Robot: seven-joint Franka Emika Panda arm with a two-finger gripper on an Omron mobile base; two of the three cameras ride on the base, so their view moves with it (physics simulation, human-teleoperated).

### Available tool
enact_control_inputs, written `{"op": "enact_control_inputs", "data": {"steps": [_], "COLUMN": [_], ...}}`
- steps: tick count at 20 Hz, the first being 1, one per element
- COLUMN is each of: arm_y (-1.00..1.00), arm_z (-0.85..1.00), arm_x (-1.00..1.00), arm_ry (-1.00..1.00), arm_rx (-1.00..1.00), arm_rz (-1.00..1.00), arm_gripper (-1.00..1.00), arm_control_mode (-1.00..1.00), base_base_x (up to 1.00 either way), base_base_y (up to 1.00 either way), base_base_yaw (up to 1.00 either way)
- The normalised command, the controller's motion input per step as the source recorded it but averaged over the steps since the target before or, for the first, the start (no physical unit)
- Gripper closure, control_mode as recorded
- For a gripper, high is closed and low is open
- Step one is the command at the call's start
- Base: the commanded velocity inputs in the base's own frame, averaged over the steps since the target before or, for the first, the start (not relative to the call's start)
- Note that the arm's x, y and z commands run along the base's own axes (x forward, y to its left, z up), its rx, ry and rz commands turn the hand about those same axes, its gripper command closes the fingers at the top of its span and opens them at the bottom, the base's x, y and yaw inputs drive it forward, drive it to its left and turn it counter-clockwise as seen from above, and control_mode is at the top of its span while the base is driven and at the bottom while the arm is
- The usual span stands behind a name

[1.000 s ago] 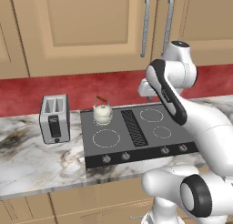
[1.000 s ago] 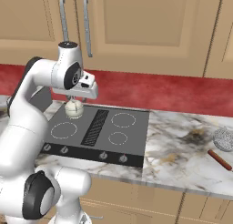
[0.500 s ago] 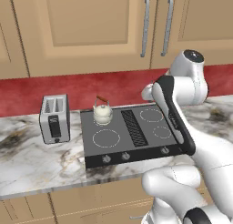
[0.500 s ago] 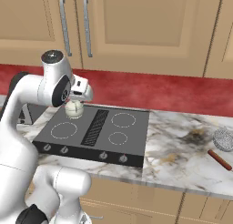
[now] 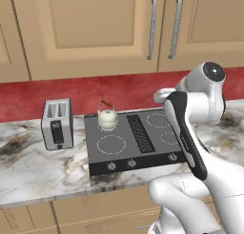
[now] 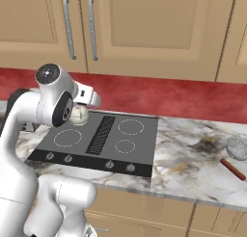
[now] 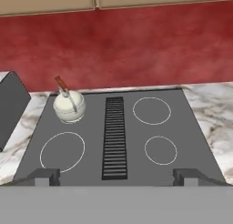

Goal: Pick the pan from the cabinet and place it on the stove. Then turn on the stove burner for the pan.

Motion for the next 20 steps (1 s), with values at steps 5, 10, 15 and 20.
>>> {"op": "enact_control_inputs", "data": {"steps": [5, 10, 15, 20], "arm_y": [-0.28, -0.14, -0.02, 0.00], "arm_z": [0.57, 0.60, 0.47, 0.36], "arm_x": [0.11, 0.06, 0.19, 0.17], "arm_ry": [-0.11, -0.15, -0.19, -0.26], "arm_rx": [0.04, 0.02, 0.00, 0.00], "arm_rz": [-0.03, 0.00, 0.00, 0.00], "arm_gripper": [-1.00, -1.00, -1.00, -1.00], "arm_control_mode": [-1.00, -1.00, -1.00, -1.00], "base_base_x": [0.00, 0.00, 0.00, 0.00], "base_base_y": [0.00, 0.00, 0.00, 0.00], "base_base_yaw": [0.00, 0.00, 0.00, 0.00]}}
